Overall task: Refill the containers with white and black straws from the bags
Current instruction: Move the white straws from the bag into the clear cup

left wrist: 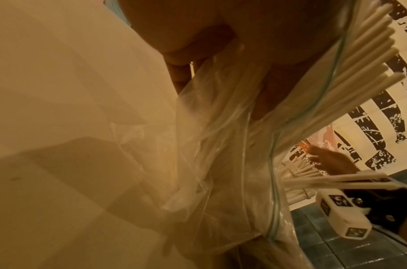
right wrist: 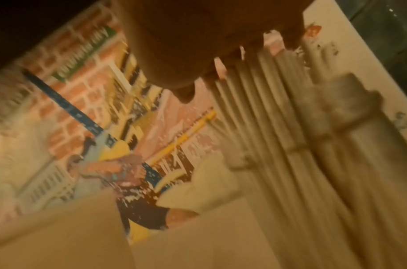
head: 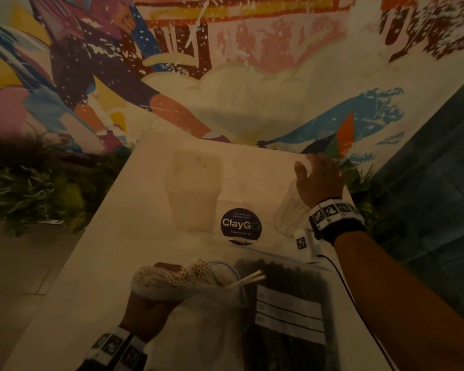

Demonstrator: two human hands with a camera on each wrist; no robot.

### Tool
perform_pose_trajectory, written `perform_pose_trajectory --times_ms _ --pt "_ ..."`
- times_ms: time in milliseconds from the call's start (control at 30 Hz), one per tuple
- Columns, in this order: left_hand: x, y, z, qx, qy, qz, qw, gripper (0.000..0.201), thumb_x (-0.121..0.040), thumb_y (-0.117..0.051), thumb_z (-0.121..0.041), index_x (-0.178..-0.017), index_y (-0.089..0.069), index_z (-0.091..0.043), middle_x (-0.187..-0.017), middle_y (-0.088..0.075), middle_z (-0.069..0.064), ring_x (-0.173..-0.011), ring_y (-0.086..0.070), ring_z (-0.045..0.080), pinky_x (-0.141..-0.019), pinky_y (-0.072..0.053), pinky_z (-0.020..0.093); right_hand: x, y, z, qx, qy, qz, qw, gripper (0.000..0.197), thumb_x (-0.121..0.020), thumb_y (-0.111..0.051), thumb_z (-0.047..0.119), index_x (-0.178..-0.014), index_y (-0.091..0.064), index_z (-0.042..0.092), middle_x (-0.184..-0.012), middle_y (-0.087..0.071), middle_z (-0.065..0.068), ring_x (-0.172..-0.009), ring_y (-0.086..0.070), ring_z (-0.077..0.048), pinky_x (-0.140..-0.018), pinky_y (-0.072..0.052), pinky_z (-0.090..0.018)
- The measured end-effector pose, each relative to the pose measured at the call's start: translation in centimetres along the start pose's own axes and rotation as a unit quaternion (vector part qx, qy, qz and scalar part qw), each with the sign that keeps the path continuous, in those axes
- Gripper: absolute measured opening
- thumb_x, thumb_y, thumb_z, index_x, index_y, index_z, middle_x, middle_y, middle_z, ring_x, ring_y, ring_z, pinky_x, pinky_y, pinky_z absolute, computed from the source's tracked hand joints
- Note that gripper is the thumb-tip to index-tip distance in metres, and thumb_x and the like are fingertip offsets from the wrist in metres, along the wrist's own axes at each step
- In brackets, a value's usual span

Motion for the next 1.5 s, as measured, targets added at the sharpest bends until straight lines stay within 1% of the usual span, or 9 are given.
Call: perform_pose_trajectory --times_ms 100,233,367,433,533,633,800,1000,1500 --pt "0.1 0.1 0.0 -0.026 0.025 -0.005 0.999 0.057 -0.046 -0.086 -0.059 -0.088 -0.071 -0.024 -0.097 -0.071 0.007 -0.090 -0.068 0.027 -0.080 -0.057 0.038 2.2 3.3 1.0 -0.153 0.087 -0.186 0.967 0.039 -0.089 -0.050 0.036 -0.113 -0.061 0.007 -0.115 -0.061 -0.016 -0.103 -0.056 -0.031 -0.087 -0.042 -0.040" --pt "0.1 0.1 -0.1 -0.040 0.037 -0.003 0.999 0.058 -0.045 -0.085 -0.059 -0.090 -0.070 -0.024 -0.096 -0.071 0.008 -0.091 -0.067 0.021 -0.080 -0.058 0.035 7.8 5.4 1.4 -0.234 0.070 -0.175 0.954 0.020 -0.089 -0.057 0.024 -0.099 -0.065 0.010 -0.093 -0.067 -0.010 -0.076 -0.057 -0.014 -0.067 -0.047 -0.032" --pt "0.0 0.4 0.2 -0.038 0.023 0.018 0.999 0.034 -0.056 -0.079 -0.024 -0.089 -0.070 -0.031 -0.092 -0.072 0.004 -0.090 -0.068 0.021 -0.079 -0.056 0.032 13.3 2.4 0.0 -0.142 0.016 0.118 0.983 0.034 -0.082 -0.067 0.018 -0.116 -0.061 0.020 -0.096 -0.067 0.000 -0.086 -0.063 -0.019 -0.072 -0.043 -0.025" --pt "0.0 0.5 0.1 -0.056 0.014 0.016 0.998 0.038 -0.054 -0.082 -0.031 -0.090 -0.068 -0.023 -0.092 -0.070 0.009 -0.091 -0.067 0.024 -0.080 -0.055 0.034 16.5 0.2 -0.1 -0.107 0.017 0.311 0.944 0.071 -0.077 -0.070 0.031 -0.140 -0.039 0.023 -0.132 -0.054 0.000 -0.121 -0.050 -0.020 -0.096 -0.042 -0.029" --pt "0.0 0.1 -0.2 -0.023 0.017 0.019 0.999 0.050 -0.050 -0.086 -0.052 -0.092 -0.069 -0.029 -0.100 -0.069 0.005 -0.090 -0.068 0.018 -0.078 -0.056 0.027 20.0 -1.0 2.0 -0.106 0.083 0.393 0.910 0.103 -0.067 -0.060 0.066 -0.150 -0.013 0.027 -0.157 -0.019 0.002 -0.144 -0.018 -0.019 -0.117 -0.021 -0.035" --pt "0.0 0.2 0.2 -0.128 0.016 0.050 0.990 0.046 -0.056 -0.076 -0.065 -0.098 -0.063 -0.052 -0.107 -0.065 -0.012 -0.096 -0.064 0.009 -0.087 -0.053 0.029 21.9 -1.4 6.2 -0.181 0.109 0.396 0.894 0.109 -0.071 -0.071 0.057 -0.151 -0.002 0.029 -0.158 -0.006 0.005 -0.147 -0.002 -0.018 -0.120 -0.008 -0.038" --pt "-0.4 0.7 -0.3 -0.207 -0.002 0.057 0.977 0.064 -0.052 -0.078 -0.065 -0.110 -0.053 -0.057 -0.115 -0.060 -0.012 -0.113 -0.055 0.007 -0.101 -0.045 0.040 23.3 -2.8 10.2 -0.340 0.139 0.295 0.882 0.077 -0.079 -0.060 0.053 -0.146 -0.028 0.030 -0.141 -0.048 0.006 -0.128 -0.046 -0.014 -0.106 -0.040 -0.034" --pt "-0.4 0.3 -4.3 -0.193 -0.006 0.110 0.975 0.110 -0.038 -0.092 -0.044 -0.131 -0.034 -0.048 -0.130 -0.047 -0.019 -0.120 -0.046 -0.003 -0.090 -0.048 0.015 23.6 -3.2 9.9 -0.351 0.254 0.086 0.897 0.035 -0.092 -0.052 0.042 -0.120 -0.055 0.021 -0.113 -0.069 -0.004 -0.106 -0.057 -0.012 -0.095 -0.044 -0.021" --pt "-1.7 -3.0 -5.6 -0.015 -0.045 0.075 0.996 0.030 -0.058 -0.084 -0.020 -0.083 -0.067 -0.017 -0.090 -0.070 0.010 -0.085 -0.067 0.033 -0.073 -0.056 0.052 22.6 -2.9 10.0 -0.420 0.248 0.082 0.869 0.020 -0.094 -0.053 0.020 -0.107 -0.068 0.022 -0.104 -0.071 0.004 -0.096 -0.066 -0.011 -0.087 -0.052 -0.023"
Point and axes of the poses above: each hand's wrist, its own x-axis away from the middle knuckle, its own y-axis out of the back of the hand, z = x × y, the point moved 2 cm from there along -x, towards the middle knuckle
